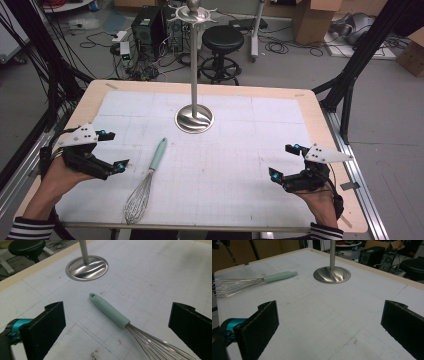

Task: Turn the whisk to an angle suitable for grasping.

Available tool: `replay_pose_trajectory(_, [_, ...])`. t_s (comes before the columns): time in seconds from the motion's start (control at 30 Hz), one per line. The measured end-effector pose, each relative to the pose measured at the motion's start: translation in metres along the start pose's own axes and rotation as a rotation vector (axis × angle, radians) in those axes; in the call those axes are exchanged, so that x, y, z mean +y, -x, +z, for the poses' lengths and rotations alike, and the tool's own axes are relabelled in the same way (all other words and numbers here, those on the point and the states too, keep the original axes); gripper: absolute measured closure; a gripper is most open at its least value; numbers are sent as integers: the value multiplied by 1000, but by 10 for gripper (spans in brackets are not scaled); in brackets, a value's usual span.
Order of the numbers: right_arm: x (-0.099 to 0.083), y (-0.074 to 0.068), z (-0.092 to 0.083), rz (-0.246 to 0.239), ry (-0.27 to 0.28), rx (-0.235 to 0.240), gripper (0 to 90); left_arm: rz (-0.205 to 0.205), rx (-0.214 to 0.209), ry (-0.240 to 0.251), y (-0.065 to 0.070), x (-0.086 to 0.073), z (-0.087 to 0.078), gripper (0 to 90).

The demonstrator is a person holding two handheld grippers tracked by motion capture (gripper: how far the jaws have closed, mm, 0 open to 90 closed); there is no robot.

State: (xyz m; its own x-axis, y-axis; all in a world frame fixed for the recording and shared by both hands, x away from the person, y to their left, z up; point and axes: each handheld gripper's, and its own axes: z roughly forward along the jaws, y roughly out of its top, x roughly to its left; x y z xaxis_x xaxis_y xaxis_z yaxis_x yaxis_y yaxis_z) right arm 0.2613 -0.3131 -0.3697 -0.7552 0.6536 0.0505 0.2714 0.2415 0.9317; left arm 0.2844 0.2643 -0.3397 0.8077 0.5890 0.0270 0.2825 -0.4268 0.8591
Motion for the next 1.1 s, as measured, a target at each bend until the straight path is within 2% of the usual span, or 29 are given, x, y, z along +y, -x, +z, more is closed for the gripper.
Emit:
replay_pose_trajectory(0.03, [0,0,0,-1,-2,1,5,15,1,-14,0,4,1,17])
replay_pose_trajectory(0.23, [0,0,0,-2,-3,0,5,34,-14,-34,2,15,5,17])
replay_pose_trajectory(0.3, [0,-1,0,1,-5,1,5,44,-22,-52,2,19,8,17])
replay_pose_trajectory(0.33, [0,-1,0,0,-4,1,5,57,-22,-81,2,23,12,17])
replay_pose_trajectory(0.63, [0,0,1,-1,-11,-3,5,89,-51,-145,3,39,23,17])
replay_pose_trajectory(0.7, [-1,0,0,0,-11,0,5,117,-69,-178,3,44,28,17])
replay_pose_trajectory(0.9, [-3,0,-5,6,-12,-7,5,130,-86,-227,2,49,40,17])
replay_pose_trajectory(1.1, [-3,0,-5,3,-16,-5,5,143,-98,-254,2,52,47,17])
